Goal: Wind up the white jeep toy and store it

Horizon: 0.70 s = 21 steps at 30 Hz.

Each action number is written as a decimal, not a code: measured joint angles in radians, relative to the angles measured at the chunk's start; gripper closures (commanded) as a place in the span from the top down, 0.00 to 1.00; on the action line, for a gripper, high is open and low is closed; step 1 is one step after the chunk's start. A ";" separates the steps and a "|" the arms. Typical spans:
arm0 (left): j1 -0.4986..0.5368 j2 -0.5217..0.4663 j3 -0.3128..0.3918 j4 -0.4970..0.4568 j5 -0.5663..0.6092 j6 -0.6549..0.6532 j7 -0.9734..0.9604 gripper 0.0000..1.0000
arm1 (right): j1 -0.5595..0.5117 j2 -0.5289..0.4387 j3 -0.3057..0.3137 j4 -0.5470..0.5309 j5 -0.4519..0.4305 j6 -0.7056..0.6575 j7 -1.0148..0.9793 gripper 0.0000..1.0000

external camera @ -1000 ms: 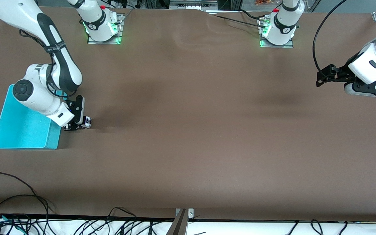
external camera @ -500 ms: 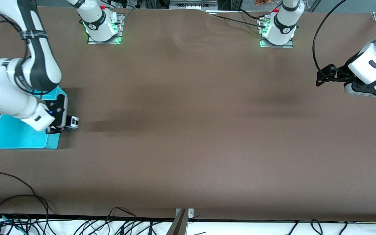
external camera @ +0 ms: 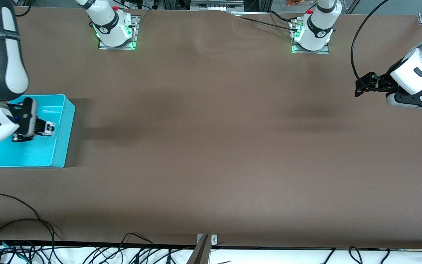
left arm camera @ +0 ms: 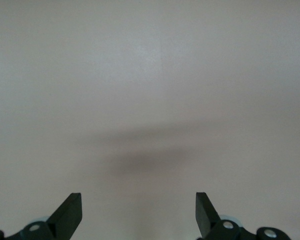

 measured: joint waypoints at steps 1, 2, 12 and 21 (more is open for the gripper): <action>0.000 0.000 0.000 0.000 0.000 -0.001 0.000 1.00 | -0.001 0.000 -0.017 -0.006 0.000 0.000 -0.018 0.21; 0.000 0.000 0.000 0.000 0.000 -0.001 0.000 1.00 | -0.001 0.001 -0.031 -0.011 0.000 0.000 -0.034 0.21; 0.000 0.000 0.000 0.000 0.000 -0.008 0.000 1.00 | -0.044 0.023 -0.100 -0.113 0.006 0.113 -0.191 0.21; 0.000 0.000 0.000 0.000 0.000 -0.010 0.000 1.00 | -0.079 0.075 -0.101 -0.193 0.076 0.238 -0.273 0.21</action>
